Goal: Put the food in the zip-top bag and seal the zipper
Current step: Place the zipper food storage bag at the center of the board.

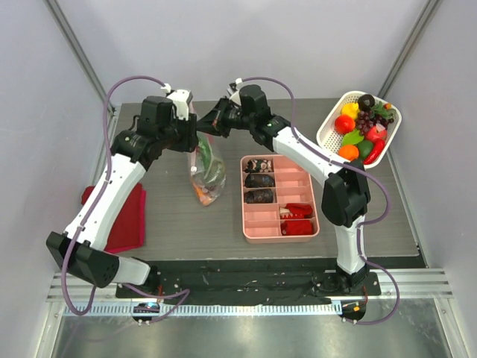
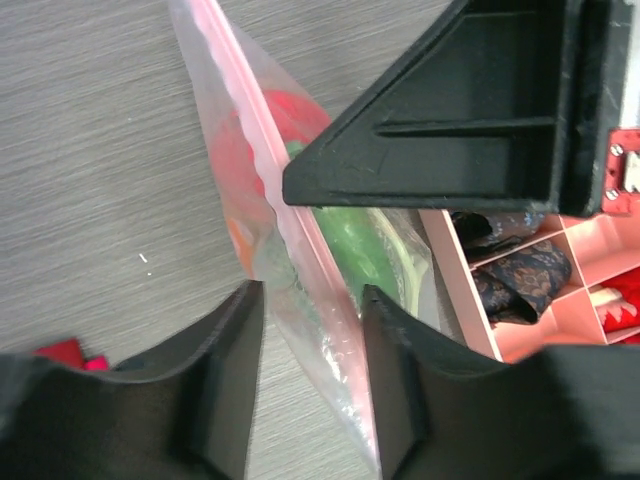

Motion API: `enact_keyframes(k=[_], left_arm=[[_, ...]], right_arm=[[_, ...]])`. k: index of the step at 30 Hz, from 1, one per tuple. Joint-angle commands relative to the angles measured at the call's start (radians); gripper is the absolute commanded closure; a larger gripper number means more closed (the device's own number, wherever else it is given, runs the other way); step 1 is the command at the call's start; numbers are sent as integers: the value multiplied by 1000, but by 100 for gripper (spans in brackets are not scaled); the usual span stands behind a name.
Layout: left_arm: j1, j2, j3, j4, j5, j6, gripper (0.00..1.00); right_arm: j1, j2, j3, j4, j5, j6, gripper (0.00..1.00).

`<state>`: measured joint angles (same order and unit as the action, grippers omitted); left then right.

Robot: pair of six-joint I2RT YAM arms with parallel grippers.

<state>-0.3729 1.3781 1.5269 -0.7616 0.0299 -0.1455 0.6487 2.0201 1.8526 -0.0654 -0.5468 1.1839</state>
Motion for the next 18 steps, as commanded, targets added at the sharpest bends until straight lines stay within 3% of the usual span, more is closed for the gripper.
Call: enact_keyframes(k=[1, 4, 6, 10, 12, 13, 16, 18], left_arm=[[-3, 24, 47, 5, -68, 6, 58], [-3, 36, 53, 5, -52, 30, 76], [-3, 41, 49, 5, -36, 73, 100], [3, 27, 52, 19, 31, 176, 100], [8, 9, 53, 41, 24, 220, 100], [20, 3, 55, 53, 22, 266, 100], [64, 10, 100, 70, 79, 360, 100], [92, 39, 128, 64, 155, 408, 100]], right_arm=[[14, -90, -1, 108, 4, 29, 99], [14, -100, -9, 116, 4, 26, 99], [12, -101, -15, 125, -13, 22, 99], [-12, -115, -64, 200, -59, 28, 98], [-35, -130, -85, 231, -96, 28, 84], [-46, -138, -107, 234, -107, 23, 65], [-98, -170, -135, 234, -153, -29, 36], [-147, -199, -153, 225, -176, -69, 27]])
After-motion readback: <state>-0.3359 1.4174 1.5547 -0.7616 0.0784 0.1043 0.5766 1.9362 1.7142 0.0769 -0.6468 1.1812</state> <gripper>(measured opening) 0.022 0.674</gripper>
